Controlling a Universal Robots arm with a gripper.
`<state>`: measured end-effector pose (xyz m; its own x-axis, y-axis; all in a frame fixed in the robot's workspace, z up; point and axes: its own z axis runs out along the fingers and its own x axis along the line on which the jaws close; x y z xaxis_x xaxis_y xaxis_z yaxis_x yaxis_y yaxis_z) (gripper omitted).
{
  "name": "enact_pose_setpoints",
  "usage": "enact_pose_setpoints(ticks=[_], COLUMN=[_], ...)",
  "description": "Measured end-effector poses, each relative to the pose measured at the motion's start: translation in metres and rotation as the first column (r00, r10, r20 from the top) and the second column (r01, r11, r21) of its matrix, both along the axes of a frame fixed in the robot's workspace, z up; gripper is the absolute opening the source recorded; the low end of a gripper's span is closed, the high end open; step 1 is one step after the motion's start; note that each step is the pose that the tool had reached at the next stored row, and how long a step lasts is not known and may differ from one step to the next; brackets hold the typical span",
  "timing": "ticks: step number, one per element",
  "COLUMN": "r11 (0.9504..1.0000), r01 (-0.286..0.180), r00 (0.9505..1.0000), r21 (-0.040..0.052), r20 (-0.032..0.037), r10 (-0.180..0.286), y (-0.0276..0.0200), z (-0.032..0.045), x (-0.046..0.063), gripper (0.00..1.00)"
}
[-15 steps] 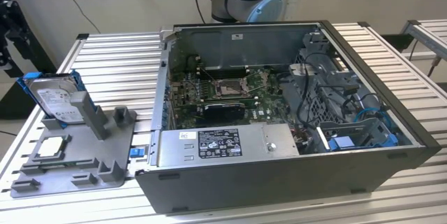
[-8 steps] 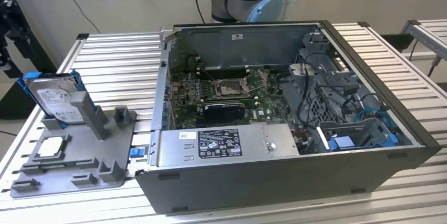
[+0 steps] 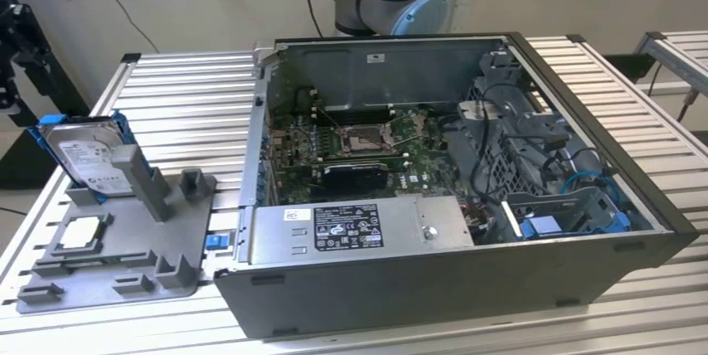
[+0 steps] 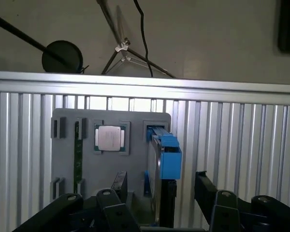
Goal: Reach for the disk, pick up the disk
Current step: 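Pick up the disk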
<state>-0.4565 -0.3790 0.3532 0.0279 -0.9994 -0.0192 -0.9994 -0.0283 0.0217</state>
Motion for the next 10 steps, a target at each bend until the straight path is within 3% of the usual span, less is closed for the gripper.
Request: enact_pose_setpoints(ticks=[10], r11=[0.9999], r01=[0.012], r00=[0.9999], r21=[0.0032], r20=[-0.0004], r10=[-0.012], y=[0.0015], z=[-0.0164], x=[0.000], gripper=[1.00])
